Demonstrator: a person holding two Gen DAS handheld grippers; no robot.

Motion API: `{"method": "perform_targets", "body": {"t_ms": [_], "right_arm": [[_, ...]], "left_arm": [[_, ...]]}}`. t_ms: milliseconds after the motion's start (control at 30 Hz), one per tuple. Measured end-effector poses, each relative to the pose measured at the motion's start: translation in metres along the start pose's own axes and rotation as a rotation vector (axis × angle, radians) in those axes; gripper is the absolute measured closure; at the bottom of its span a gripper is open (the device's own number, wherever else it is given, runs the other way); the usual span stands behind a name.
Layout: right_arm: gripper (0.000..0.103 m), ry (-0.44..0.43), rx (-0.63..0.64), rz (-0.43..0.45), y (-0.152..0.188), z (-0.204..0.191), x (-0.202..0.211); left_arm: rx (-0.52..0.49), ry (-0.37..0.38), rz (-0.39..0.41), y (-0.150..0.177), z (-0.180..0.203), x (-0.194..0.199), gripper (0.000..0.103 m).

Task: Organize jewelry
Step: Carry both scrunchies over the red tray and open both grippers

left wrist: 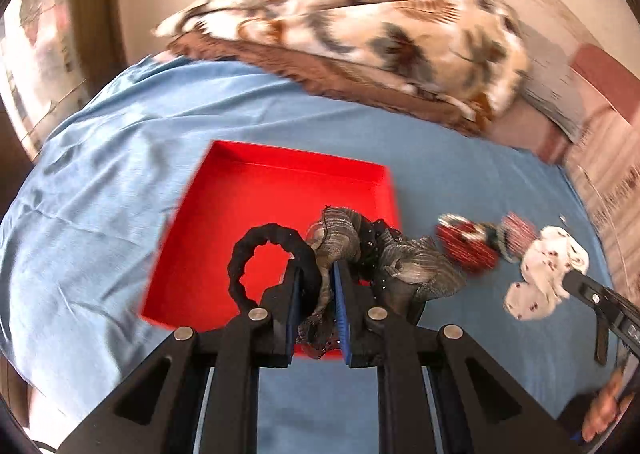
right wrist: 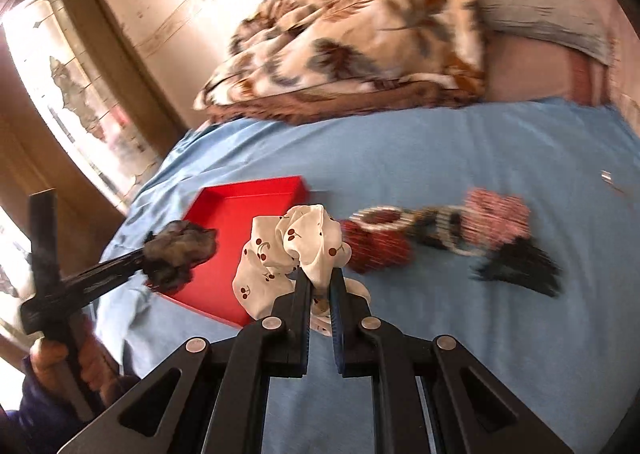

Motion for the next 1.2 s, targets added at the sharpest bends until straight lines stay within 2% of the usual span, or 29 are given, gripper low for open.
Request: {"method": "perform_targets", "body": {"t_ms": [233, 433, 567, 633, 700, 767, 833, 967, 1100, 1200], "right_arm": [[0.093, -0.048, 0.079, -0.075, -0.021, -0.061, -0.090], [0.093, -0.033, 0.120, -0.133, -0.031, -0.081, -0.162], [0.091, 0.002, 0.155, -0.159, -0.032, -0.086, -0.200], [0.090, 0.034, 0.176, -0.155, -0.033, -0.086, -0.212], [0.082, 0.049, 0.182, -0.162, -0.034, -0.084, -0.218], [0.052, 0.051, 0.190, -0.156, -0.037, -0.085, -0.218], [0.035, 0.059, 0.204, -0.127, -0.039, -0.087, -0.212], [0.033, 0.055, 0.229, -0.099, -0.037, -0.092, -0.189], [0.033, 0.010, 0.223, -0.120, -0.030, -0.103, -0.183], [0.043, -0.048, 0.215, -0.155, -0.034, -0.120, -0.194]], "left_arm": [[0.103, -0.058, -0.034, -0.036, -0.066, -0.063, 0.087], [0.130, -0.110, -0.047, -0.057, -0.095, -0.109, 0.086], [0.128, -0.129, -0.037, -0.064, -0.105, -0.118, 0.070], [0.144, -0.121, -0.031, -0.065, -0.110, -0.118, 0.063], [0.161, -0.107, -0.029, -0.064, -0.114, -0.114, 0.051], [0.178, -0.101, -0.017, -0.062, -0.119, -0.104, 0.047], [0.197, -0.088, 0.008, -0.061, -0.123, -0.089, 0.044], [0.250, -0.120, 0.061, -0.060, -0.133, -0.060, 0.036], [0.356, -0.172, 0.145, -0.047, -0.145, -0.028, 0.031], [0.429, -0.221, 0.199, -0.030, -0.158, -0.014, 0.030]]}}
Point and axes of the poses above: each gripper's, at about its wrist camera, not at the fingertips, and x roughly against the way its jaws point, z to its right, y to its underside, the point moved 4 cm from there along -x, roughly the way its jaws point, and after that the axes turned 7 degrees about z, right-handed, at the moved point
